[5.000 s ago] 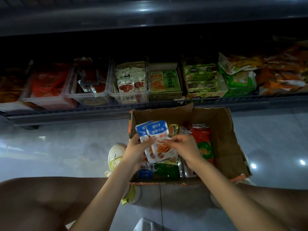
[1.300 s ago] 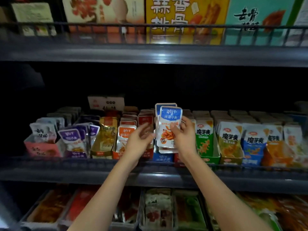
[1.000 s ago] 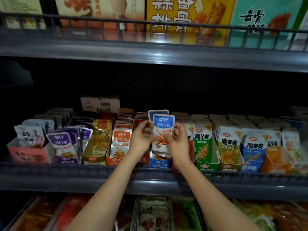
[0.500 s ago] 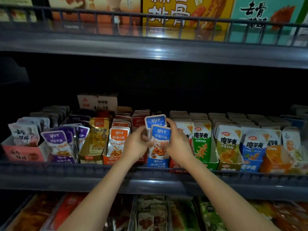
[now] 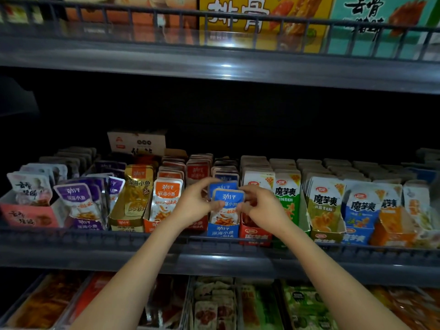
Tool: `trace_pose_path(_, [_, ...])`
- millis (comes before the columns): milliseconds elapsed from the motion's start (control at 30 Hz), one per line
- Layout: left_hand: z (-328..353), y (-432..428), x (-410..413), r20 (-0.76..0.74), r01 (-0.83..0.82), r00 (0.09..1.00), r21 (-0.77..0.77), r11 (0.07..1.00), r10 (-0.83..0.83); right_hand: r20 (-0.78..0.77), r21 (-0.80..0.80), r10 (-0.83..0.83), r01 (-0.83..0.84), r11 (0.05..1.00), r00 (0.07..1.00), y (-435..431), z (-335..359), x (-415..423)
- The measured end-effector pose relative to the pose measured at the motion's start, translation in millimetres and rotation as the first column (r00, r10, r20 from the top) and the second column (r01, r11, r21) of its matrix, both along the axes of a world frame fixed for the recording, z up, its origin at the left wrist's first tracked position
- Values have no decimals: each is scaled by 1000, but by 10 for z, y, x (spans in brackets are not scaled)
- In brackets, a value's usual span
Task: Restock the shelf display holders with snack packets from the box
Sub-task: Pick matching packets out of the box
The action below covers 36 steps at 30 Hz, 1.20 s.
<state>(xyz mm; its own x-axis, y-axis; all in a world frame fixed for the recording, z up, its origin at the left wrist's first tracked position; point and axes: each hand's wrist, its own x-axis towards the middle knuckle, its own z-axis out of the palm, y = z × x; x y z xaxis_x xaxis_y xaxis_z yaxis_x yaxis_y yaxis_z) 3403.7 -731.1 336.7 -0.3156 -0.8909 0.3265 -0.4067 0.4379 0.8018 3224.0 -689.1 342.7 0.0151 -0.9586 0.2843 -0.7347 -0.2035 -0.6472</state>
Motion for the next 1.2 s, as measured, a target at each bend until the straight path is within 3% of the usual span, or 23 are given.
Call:
trace_pose_path(67, [-16,3,56,28,2,1000,19,1000,-2,43,35,25,-27,999,999,39,30,-43])
trace_pose_path(200, [-61,1,113,30,11,999,76,997,-14,291,55,-4,-13,998,957,96,143,-93])
trace_pose_path(333, [-79,-5,92,167,-30,986,74,997,17,417,51,7,-32,998,909,86,233,-87])
trace_pose_path(433, [-96,-18,58,209,-72,976,54,996,60,246,119,77,-109,987,966,42,241,-75])
trace_pose_path(567, [-51,-43,27,209,-86,975,46,995,75,-239,79,49,-31,996,970,-1,123,36])
trace_pose_path(633, [-9,-93,19,240,-88,968,42,995,75,-266,19,-14,20,1000,964,-25,72,77])
trace_pose_path(700, [42,-154,10,207,-82,977,104,991,60,-214,-10,-64,64,998,975,-58,51,80])
trace_pose_path(833, [131,-285,-23,-29,3,1000,341,940,7,-31,8,-106,106,994,994,-141,34,39])
trace_pose_path(900, [143,-364,-12,17,-28,1000,365,931,24,26,22,-97,96,995,995,-180,34,19])
trace_pose_path(1033, [152,-464,-20,324,-171,939,150,974,115,106,58,-83,77,995,991,-234,40,-20])
trace_pose_path(1200, [190,-473,-29,155,29,985,313,949,-81,231,111,-61,35,993,971,-242,53,-52])
